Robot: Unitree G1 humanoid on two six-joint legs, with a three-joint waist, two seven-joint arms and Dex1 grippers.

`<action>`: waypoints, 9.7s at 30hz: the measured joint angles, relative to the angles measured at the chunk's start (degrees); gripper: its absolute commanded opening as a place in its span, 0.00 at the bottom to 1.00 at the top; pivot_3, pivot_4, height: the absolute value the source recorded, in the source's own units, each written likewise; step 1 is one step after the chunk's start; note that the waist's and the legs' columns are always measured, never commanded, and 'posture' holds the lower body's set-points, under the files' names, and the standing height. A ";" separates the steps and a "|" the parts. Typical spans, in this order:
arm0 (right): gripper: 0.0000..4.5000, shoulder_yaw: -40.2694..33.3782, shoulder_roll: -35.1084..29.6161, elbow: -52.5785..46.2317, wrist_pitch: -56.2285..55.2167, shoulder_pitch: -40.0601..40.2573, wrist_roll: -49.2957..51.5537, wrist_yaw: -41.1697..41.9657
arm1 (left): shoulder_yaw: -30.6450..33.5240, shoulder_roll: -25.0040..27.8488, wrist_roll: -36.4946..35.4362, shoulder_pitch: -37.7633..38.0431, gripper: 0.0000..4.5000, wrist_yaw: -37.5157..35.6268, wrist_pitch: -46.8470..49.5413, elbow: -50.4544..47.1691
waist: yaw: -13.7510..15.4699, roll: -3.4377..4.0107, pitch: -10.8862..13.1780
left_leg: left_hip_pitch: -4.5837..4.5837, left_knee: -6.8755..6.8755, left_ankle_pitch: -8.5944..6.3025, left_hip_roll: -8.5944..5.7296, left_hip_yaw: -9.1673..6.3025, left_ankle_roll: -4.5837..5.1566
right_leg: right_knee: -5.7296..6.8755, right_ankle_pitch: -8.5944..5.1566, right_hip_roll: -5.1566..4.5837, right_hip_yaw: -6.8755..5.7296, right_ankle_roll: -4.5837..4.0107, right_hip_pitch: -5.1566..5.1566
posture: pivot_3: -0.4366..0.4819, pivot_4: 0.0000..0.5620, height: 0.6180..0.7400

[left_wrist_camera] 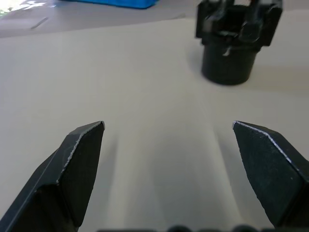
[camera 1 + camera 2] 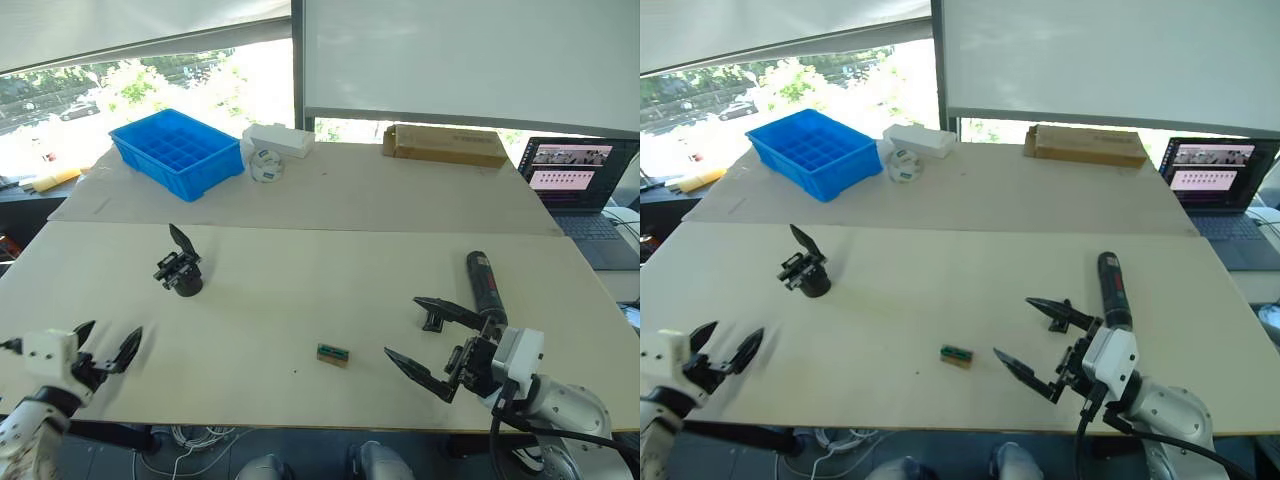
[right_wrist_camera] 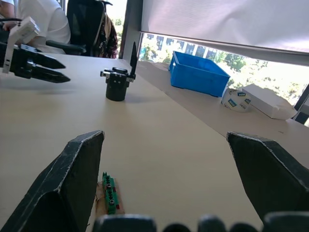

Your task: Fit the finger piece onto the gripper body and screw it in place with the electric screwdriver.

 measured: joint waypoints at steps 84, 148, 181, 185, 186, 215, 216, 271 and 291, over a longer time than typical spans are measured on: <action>1.00 -5.19 -3.00 -3.81 -6.58 15.70 -1.52 -3.77 | -38.35 -8.72 10.27 -22.15 0.99 -11.14 7.07 0.37 | -0.03 0.53 -0.27 | -0.46 0.49 0.36 -0.06 -0.93 0.77 | 0.02 -0.24 0.05 -0.08 0.50 0.17 | 0.48 0.27 1.00; 1.00 -7.49 -3.11 -9.09 -4.00 18.40 -3.79 -7.66 | -38.97 -18.30 17.15 -25.26 0.99 -5.78 8.87 1.91 | 0.23 0.56 -0.23 | -1.01 1.51 0.01 -0.20 -1.27 1.37 | -0.01 -0.05 -0.11 -0.33 0.85 0.34 | 0.48 0.27 1.00; 1.00 -7.62 -3.18 -8.91 -3.82 18.24 -3.95 -7.78 | -38.06 -15.73 17.02 -57.22 0.61 -42.23 -19.96 58.47 | 0.03 0.54 -0.22 | -1.06 1.52 -0.09 -0.29 -1.30 1.55 | -0.10 0.07 -0.11 -0.62 0.69 0.41 | 0.48 0.27 1.00; 1.00 -7.70 -3.16 -9.09 -3.82 18.61 -4.29 -8.15 | -37.52 -15.65 17.45 -57.17 0.52 -42.16 -22.83 59.59 | -0.11 0.54 -0.22 | -1.06 1.57 -0.13 -0.29 -1.30 1.62 | -0.10 0.08 -0.11 -0.62 0.72 0.42 | 0.48 0.27 1.00; 1.00 -7.70 -3.17 -9.15 -3.82 18.57 -4.33 -8.17 | -37.46 -15.61 17.48 -57.08 0.52 -42.09 -23.19 59.60 | -0.14 0.54 -0.22 | -1.06 1.57 -0.13 -0.29 -1.30 1.62 | -0.10 0.08 -0.11 -0.62 0.72 0.42 | 0.48 0.27 1.00; 1.00 -7.47 -3.61 -9.17 -3.62 17.52 -4.32 -7.71 | -40.37 -18.28 18.23 -32.54 0.52 -12.71 4.66 11.57 | 0.34 0.62 -0.20 | -1.12 1.86 -0.22 -0.29 -1.31 1.73 | -0.08 0.08 -0.21 -0.30 0.98 0.50 | 0.48 0.27 1.00; 1.00 -7.46 -3.61 -9.17 -3.59 17.50 -4.33 -7.71 | -40.38 -18.23 18.23 -32.79 0.52 -12.91 4.64 11.96 | 0.34 0.62 -0.20 | -1.06 1.86 -0.22 -0.29 -1.31 1.73 | -0.09 0.08 -0.21 -0.31 0.98 0.55 | 0.48 0.27 1.00; 1.00 14.56 -29.35 14.44 53.23 -30.58 85.29 -101.40 | -27.50 7.79 -12.05 -29.16 1.00 -39.38 17.12 -14.34 | -0.81 0.72 -0.06 | -1.64 1.90 -0.17 -0.24 -1.22 1.54 | -0.12 0.12 -0.13 -0.23 1.05 0.00 | 0.48 0.27 1.00; 0.28 12.58 -20.05 16.18 58.89 -30.79 75.70 -105.18 | -27.51 7.75 -12.16 -28.24 1.00 -38.34 17.62 -15.35 | -1.61 0.66 -0.17 | -1.52 1.89 -0.14 -0.17 -1.09 1.47 | -0.08 0.12 -0.02 -0.16 1.03 0.04 | 0.48 0.27 1.00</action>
